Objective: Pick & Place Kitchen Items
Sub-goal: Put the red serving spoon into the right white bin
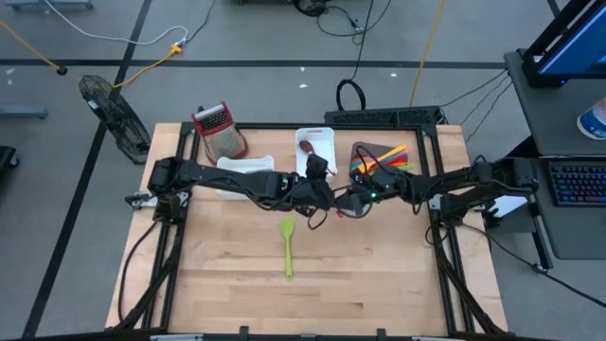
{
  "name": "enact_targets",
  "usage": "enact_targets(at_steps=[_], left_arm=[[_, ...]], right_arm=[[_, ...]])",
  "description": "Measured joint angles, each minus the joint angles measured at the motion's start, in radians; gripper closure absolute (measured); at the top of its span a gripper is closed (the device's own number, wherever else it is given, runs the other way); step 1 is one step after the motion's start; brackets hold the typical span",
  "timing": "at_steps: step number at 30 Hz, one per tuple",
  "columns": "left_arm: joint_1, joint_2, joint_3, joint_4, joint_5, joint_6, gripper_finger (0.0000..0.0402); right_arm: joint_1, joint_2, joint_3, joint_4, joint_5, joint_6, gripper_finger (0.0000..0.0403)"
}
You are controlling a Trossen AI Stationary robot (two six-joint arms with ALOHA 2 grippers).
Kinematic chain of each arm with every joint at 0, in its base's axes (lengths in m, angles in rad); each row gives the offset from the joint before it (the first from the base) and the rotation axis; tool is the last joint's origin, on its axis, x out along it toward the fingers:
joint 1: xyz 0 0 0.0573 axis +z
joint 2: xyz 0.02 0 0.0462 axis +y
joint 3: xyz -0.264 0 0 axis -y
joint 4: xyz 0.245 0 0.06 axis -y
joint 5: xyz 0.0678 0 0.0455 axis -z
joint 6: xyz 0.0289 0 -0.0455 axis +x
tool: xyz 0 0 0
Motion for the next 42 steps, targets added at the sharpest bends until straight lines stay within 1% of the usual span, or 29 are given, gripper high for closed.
enact_targets(at_steps=[3, 7, 10, 14, 20, 24, 27, 30, 33, 36, 39, 42], left_arm=[[0.004, 0.0, 0.002, -0.037, -0.033, -0.082, 0.0213], [0.006, -0.001, 0.002, -0.083, -0.128, -0.223, 0.0213], [0.006, -0.001, 0.002, -0.139, -0.125, -0.353, 0.0213], [0.01, -0.001, 0.002, -0.255, -0.097, -0.547, 0.0213], [0.039, -0.011, 0.002, -0.478, -0.074, -0.832, 0.0213], [0.066, -0.026, -0.005, -0.564, -0.096, -0.984, 0.0213], [0.085, -0.061, -0.051, -0.554, -0.165, -1.075, 0.0213], [0.106, -0.115, -0.133, -0.518, -0.178, -1.137, 0.0213], [0.125, -0.194, -0.247, -0.423, -0.137, -1.15, 0.0213], [0.138, -0.29, -0.365, -0.283, -0.077, -1.142, 0.0213], [0.142, -0.382, -0.471, -0.143, -0.022, -1.137, 0.0213], [0.142, -0.465, -0.554, -0.038, 0.009, -1.114, 0.0213]], right_arm=[[-0.016, 0.002, -0.003, -0.017, -0.002, 0.002, 0.0365], [-0.033, 0.002, -0.003, -0.015, 0.014, 0.015, 0.0365], [-0.05, 0.002, -0.003, -0.015, 0.028, 0.026, 0.0365], [-0.07, 0.002, -0.003, -0.014, 0.026, 0.054, 0.0365], [-0.114, 0.001, -0.003, -0.011, -0.085, 0.229, 0.0365], [-0.151, 0.001, -0.003, -0.01, -0.156, 0.341, 0.0365], [-0.188, 0.001, -0.002, -0.005, -0.191, 0.416, 0.0365], [-0.222, 0.001, -0.002, 0.038, -0.244, 0.481, 0.0365], [-0.242, 0.0, 0.014, 0.056, -0.304, 0.541, 0.0365], [-0.259, 0.0, 0.067, 0.021, -0.367, 0.571, 0.0365], [-0.287, 0.0, 0.138, -0.076, -0.417, 0.565, 0.0365], [-0.334, 0.0, 0.202, -0.186, -0.456, 0.535, 0.0365]])
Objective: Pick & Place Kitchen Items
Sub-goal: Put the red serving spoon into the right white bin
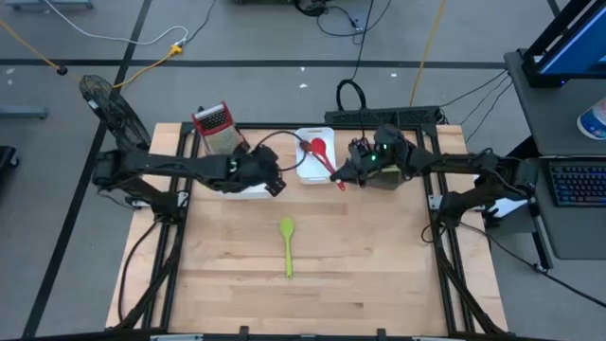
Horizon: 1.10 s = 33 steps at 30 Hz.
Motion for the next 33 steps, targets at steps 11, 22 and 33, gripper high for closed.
enact_targets(at_steps=[11, 22, 33], left_arm=[[-0.009, -0.104, -0.11, 0.128, 0.059, 0.015, 0.0213], [-0.02, -0.104, -0.11, 0.157, 0.087, 0.037, 0.0213], [-0.045, -0.104, -0.11, 0.156, 0.109, 0.039, 0.0213]], right_arm=[[-0.104, 0.147, 0.092, -0.085, -0.138, 0.067, 0.0365], [-0.12, 0.386, 0.286, -0.085, -0.228, 0.092, 0.0364], [-0.196, 0.433, 0.305, -0.152, -0.221, 0.108, 0.0362]])
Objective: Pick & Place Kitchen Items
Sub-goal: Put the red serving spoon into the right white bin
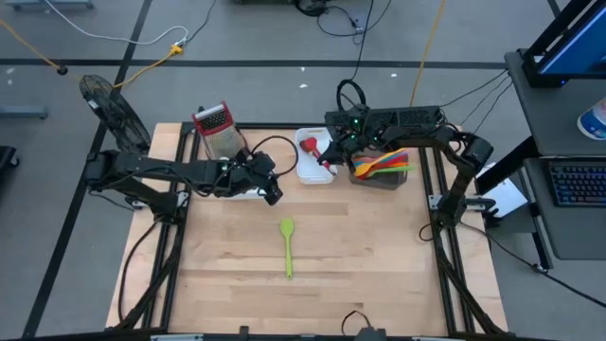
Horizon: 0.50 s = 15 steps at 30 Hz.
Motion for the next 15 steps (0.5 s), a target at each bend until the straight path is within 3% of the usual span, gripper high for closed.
enact_targets(at_steps=[15], left_arm=[[0.006, 0.0, 0.0, 0.001, -0.006, 0.003, 0.0213]], right_arm=[[-0.012, 0.0, 0.0, 0.015, 0.026, 0.004, 0.0323]])
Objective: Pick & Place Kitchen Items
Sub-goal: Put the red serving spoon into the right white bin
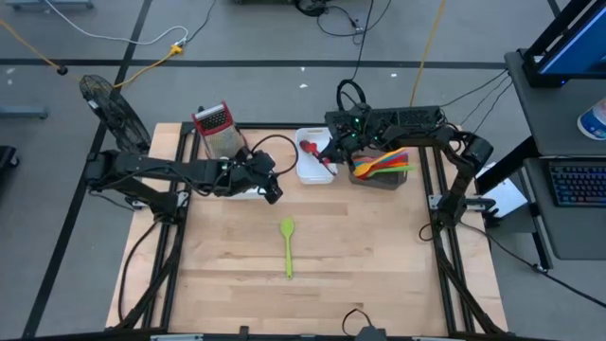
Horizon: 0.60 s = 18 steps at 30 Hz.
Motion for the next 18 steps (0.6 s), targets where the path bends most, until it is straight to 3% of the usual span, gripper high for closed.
enact_targets(at_steps=[18], left_arm=[[0.0, 0.0, 0.0, 0.003, 0.0, -0.001, 0.0213]], right_arm=[[0.0, 0.0, 0.0, 0.0, -0.019, 0.031, 0.0233]])
